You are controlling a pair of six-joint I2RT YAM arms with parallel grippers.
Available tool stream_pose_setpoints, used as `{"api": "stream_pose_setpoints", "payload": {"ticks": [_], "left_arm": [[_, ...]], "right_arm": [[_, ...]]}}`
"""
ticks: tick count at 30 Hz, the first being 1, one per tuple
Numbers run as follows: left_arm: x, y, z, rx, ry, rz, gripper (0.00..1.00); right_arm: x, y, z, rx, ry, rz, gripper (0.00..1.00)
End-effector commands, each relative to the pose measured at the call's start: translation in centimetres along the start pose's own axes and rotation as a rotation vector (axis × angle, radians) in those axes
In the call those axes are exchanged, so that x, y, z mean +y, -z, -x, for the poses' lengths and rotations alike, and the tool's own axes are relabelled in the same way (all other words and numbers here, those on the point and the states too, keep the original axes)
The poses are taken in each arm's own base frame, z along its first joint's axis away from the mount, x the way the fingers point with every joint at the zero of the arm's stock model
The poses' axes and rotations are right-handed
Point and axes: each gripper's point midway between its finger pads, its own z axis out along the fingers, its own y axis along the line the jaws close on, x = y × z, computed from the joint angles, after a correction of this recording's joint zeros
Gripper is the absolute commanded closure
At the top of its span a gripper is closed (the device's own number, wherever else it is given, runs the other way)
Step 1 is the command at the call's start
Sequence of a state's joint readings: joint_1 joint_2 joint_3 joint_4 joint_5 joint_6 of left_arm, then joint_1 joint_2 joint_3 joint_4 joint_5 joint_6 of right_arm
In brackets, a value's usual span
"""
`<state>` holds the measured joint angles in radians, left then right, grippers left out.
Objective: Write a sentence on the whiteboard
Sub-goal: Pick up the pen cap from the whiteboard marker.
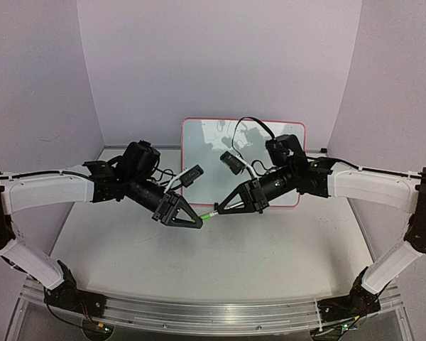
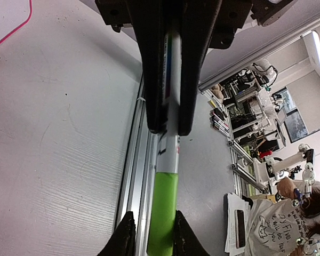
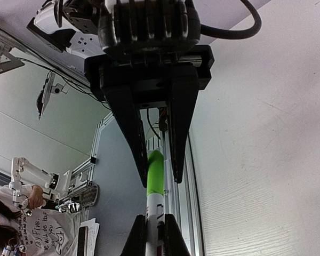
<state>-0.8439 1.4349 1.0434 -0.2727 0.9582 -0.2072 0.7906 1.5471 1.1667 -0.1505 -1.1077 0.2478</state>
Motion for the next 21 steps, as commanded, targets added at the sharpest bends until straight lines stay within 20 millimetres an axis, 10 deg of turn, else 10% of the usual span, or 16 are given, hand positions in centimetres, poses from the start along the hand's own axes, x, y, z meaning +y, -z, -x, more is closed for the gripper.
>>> {"api": "stream_pose_setpoints", "payload": {"ticks": [1,21], "left_arm": [[-1.5,0.3,1.9,-0.026,-0.062,-0.034,0.79],[-1.9,0.3,0.8,0.002,-0.036,-0.069,1.0]], "right_arm": [[0.5,0.1,0.4,-0.009,0.025,0.023,1.0],[-0.4,1.9,0.6,-0.04,0.022,0.007,1.0]]}}
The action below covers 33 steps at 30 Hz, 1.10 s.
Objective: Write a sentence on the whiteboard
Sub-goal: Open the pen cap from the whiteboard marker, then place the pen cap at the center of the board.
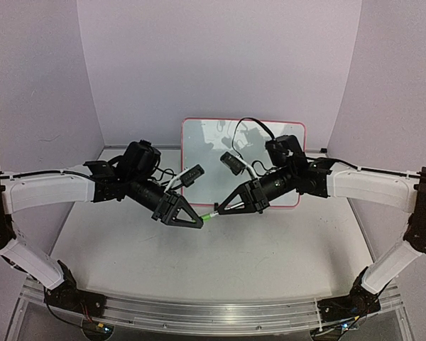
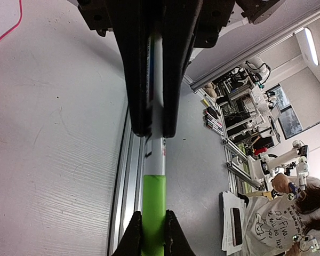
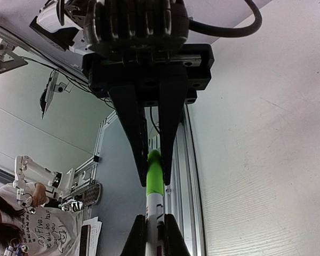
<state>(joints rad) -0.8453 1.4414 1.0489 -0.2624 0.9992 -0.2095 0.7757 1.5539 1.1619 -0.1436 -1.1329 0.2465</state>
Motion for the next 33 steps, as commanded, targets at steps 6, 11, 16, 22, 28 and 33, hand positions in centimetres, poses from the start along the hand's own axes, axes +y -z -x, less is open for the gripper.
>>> {"api": "stream_pose_setpoints", "payload": {"ticks": [6,11,16,22,28,33], "left_arm": [[-1.6,1.1,-0.5,0.038,-0.014,-0.009,1.0],[-0.7,1.8,-1.9,0.072,0.019,0.037,1.0],[1.5,2.5,-2.2,0.053,0.027,0.141,1.0],[10.8,3.7,-2.8,-0.072,0.144,0.521,1.0],[15.9,2.8,-1.9,-0.175,0.289,0.622,0.99],[18.9,1.9,-4.5,-0.104,0.374,0.674,0.97]], "right_arm": [[0.3,5.6,1.3,-0.103,0.037,0.008,1.0],[0.7,7.3,1.5,-0.139,0.049,-0.027,1.0],[0.3,7.7,1.3,-0.148,0.045,-0.083,1.0],[-3.0,8.7,1.8,-0.214,-0.011,-0.295,1.0],[-6.5,10.2,1.7,-0.291,-0.063,-0.493,1.0],[-7.3,11.0,1.6,-0.337,-0.073,-0.558,1.0]]}}
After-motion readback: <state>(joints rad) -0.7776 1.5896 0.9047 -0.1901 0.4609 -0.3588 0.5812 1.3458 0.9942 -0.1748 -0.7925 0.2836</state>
